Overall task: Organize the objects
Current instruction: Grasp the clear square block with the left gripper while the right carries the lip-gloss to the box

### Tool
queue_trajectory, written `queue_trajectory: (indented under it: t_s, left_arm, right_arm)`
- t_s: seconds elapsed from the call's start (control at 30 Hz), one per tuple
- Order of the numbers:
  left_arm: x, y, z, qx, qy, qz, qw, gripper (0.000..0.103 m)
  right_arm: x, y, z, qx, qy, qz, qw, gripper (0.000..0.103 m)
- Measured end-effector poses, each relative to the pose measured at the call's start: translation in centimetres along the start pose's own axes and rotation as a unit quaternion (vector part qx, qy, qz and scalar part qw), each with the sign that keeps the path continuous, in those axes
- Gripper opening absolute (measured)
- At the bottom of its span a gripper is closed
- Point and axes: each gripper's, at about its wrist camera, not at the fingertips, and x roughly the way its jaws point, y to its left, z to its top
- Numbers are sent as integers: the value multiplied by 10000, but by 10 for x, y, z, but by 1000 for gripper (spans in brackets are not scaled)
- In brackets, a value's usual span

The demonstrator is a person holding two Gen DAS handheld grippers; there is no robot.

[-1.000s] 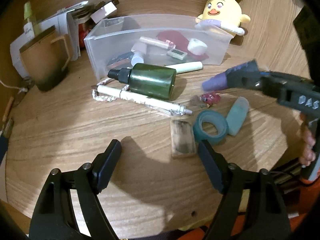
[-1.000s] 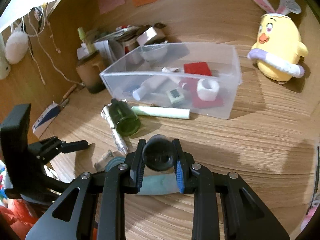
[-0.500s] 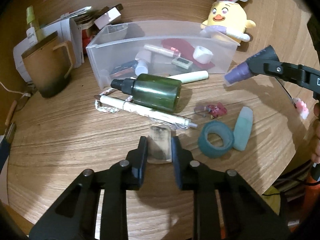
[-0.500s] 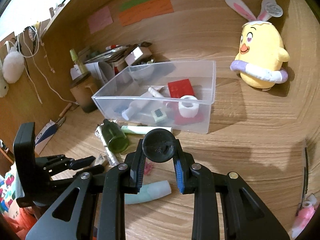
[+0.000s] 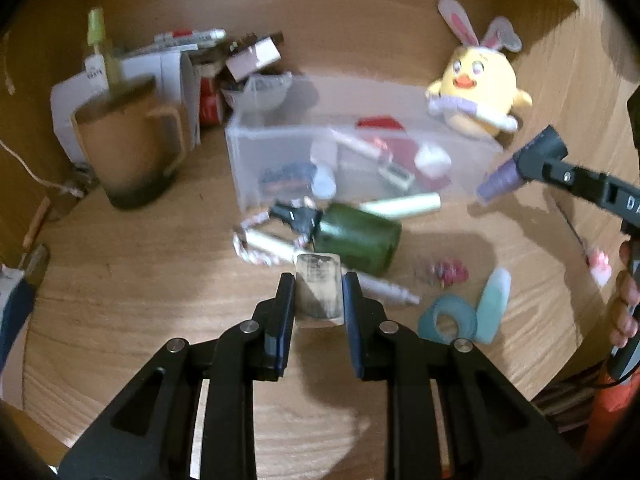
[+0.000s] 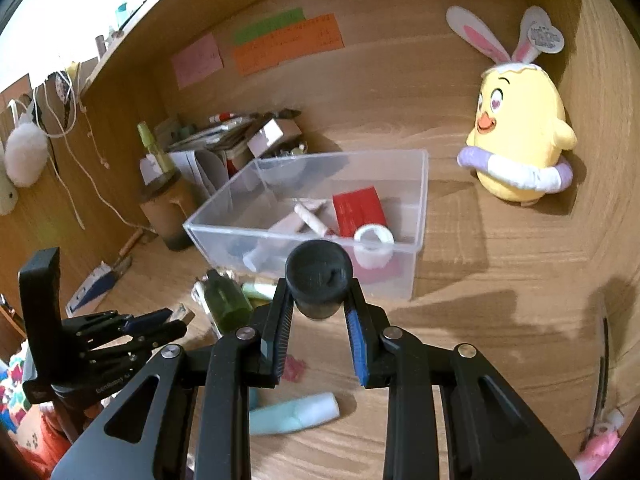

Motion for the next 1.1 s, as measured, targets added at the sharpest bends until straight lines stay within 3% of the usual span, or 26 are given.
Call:
queue_trajectory:
  t_s: [0.5, 0.77, 1.1]
  left_arm:
    - [-16, 15, 57, -24, -665, 60, 9978, 23]
    - [1, 31, 86, -181, -598, 24, 9980, 23]
    - [29, 33, 108, -62, -445, 129, 9989, 23]
  right_arm:
    - [3, 8, 35, -49, -338, 3, 9994, 24]
    - [16, -2, 52, -15, -366, -213, 9991, 24]
    - [56, -15, 54, -90, 26, -629, 9980, 24]
